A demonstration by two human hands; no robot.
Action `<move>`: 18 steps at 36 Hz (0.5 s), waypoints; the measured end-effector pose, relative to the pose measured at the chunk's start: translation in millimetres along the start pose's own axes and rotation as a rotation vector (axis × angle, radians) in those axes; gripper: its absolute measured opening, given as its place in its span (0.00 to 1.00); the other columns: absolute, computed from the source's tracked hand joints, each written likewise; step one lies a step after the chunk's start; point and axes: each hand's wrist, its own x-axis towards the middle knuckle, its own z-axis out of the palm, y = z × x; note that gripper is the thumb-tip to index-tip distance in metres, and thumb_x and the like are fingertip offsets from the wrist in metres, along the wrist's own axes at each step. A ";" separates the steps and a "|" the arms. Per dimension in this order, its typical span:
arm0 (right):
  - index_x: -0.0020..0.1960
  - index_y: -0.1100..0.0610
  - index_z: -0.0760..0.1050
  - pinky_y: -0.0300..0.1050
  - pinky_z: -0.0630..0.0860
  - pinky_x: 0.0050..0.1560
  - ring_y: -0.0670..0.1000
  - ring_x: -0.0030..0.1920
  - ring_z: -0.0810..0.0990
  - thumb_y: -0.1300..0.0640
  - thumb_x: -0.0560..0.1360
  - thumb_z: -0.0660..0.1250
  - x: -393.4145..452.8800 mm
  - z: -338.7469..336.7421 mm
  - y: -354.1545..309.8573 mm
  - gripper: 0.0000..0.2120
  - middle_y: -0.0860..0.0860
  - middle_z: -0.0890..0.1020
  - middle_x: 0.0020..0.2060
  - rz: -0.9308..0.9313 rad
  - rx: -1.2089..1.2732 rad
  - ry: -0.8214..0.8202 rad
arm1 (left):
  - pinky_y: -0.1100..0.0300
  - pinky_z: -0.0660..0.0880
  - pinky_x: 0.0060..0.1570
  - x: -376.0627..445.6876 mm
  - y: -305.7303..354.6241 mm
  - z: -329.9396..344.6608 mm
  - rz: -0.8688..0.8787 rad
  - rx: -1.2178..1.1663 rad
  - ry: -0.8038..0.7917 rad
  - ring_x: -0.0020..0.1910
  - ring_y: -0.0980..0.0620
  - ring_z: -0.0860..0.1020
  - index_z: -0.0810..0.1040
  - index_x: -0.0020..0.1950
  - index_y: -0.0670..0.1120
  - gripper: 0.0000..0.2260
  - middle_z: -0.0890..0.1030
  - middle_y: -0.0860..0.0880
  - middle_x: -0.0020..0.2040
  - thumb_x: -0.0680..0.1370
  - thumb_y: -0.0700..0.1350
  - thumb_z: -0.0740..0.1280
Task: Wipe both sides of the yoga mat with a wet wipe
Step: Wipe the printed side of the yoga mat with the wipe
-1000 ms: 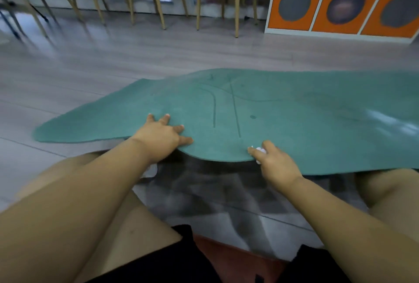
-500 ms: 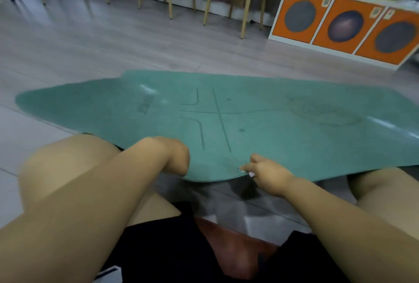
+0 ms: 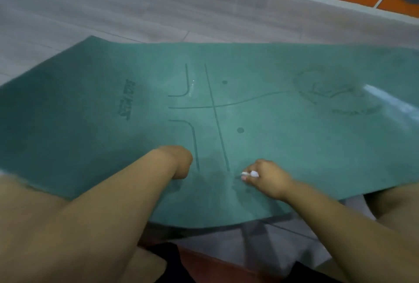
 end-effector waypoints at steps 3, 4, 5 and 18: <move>0.43 0.55 0.79 0.42 0.71 0.44 0.55 0.48 0.78 0.50 0.78 0.62 35.0 -10.6 0.5 0.12 0.55 0.78 0.41 0.054 0.012 0.095 | 0.55 0.71 0.56 24.2 -13.9 -5.6 -0.041 -0.010 -0.001 0.63 0.45 0.73 0.73 0.65 0.45 0.15 0.73 0.44 0.65 0.78 0.41 0.59; 0.50 0.56 0.80 0.42 0.72 0.50 0.56 0.52 0.78 0.51 0.78 0.61 47.4 -13.7 -0.5 0.12 0.57 0.78 0.48 0.072 0.031 0.125 | 0.56 0.71 0.56 32.5 -19.5 -7.7 -0.056 -0.017 0.006 0.63 0.45 0.73 0.72 0.65 0.45 0.15 0.73 0.44 0.65 0.78 0.41 0.58; 0.56 0.55 0.79 0.42 0.71 0.54 0.57 0.55 0.77 0.52 0.78 0.60 60.1 -17.0 -1.3 0.13 0.57 0.77 0.53 0.093 0.051 0.148 | 0.55 0.71 0.57 41.6 -25.7 -10.0 -0.071 -0.031 0.016 0.64 0.45 0.73 0.72 0.65 0.44 0.15 0.73 0.44 0.66 0.79 0.42 0.58; 0.58 0.57 0.75 0.46 0.72 0.51 0.60 0.56 0.77 0.53 0.80 0.56 220.2 -34.6 -0.9 0.14 0.58 0.79 0.56 0.345 0.148 0.454 | 0.57 0.56 0.71 127.7 -100.3 16.7 -0.209 -0.251 0.156 0.72 0.44 0.56 0.58 0.75 0.44 0.34 0.55 0.46 0.76 0.76 0.58 0.66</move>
